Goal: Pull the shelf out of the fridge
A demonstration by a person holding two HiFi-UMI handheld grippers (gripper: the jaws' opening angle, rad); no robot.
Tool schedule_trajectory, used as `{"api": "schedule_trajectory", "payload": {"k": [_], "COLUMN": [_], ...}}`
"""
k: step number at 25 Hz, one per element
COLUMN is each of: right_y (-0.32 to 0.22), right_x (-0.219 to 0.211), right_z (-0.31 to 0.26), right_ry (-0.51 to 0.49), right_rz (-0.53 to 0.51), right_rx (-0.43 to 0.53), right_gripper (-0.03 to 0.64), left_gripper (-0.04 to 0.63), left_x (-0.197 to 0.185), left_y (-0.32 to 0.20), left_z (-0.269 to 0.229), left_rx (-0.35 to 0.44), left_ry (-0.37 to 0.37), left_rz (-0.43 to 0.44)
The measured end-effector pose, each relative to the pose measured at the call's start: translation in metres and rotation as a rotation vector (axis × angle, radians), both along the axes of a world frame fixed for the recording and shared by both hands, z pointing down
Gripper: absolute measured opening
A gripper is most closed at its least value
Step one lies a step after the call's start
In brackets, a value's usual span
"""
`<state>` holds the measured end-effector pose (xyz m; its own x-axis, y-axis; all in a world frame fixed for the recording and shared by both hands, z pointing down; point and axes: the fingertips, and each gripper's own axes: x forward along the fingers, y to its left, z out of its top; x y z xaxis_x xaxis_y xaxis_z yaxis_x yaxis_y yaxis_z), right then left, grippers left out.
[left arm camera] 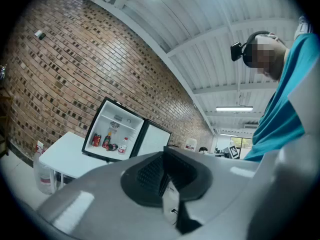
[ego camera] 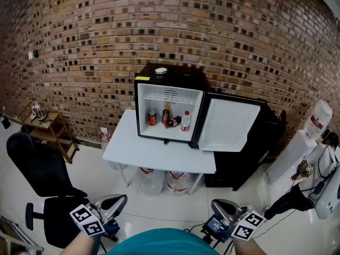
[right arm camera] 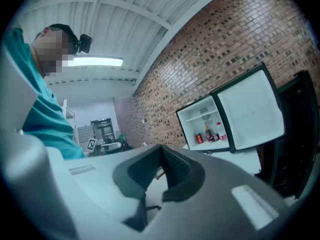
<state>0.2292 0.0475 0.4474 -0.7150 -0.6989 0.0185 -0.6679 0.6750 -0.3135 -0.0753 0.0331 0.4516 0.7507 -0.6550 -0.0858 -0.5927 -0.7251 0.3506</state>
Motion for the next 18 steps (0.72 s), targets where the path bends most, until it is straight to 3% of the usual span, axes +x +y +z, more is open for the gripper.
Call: {"api": "schedule_trajectory", "payload": {"k": [8,18], "right_y": [0.004,-0.007], "right_x": [0.045,0.082], "right_z": [-0.006,0.004], "right_ry": [0.002,0.021], "right_rz": [-0.015,-0.108], "right_rx": [0.008,-0.006], "right_gripper": [0.002,0.002], "left_gripper": [0.000,0.000], "left_x": [0.037,0.075], "left_y": [0.008,0.026], "left_z": [-0.011,-0.005], "left_rx": [0.011,-0.008], "left_ry": [-0.002,0.013], "left_rz": [-0.035,-0.131]}}
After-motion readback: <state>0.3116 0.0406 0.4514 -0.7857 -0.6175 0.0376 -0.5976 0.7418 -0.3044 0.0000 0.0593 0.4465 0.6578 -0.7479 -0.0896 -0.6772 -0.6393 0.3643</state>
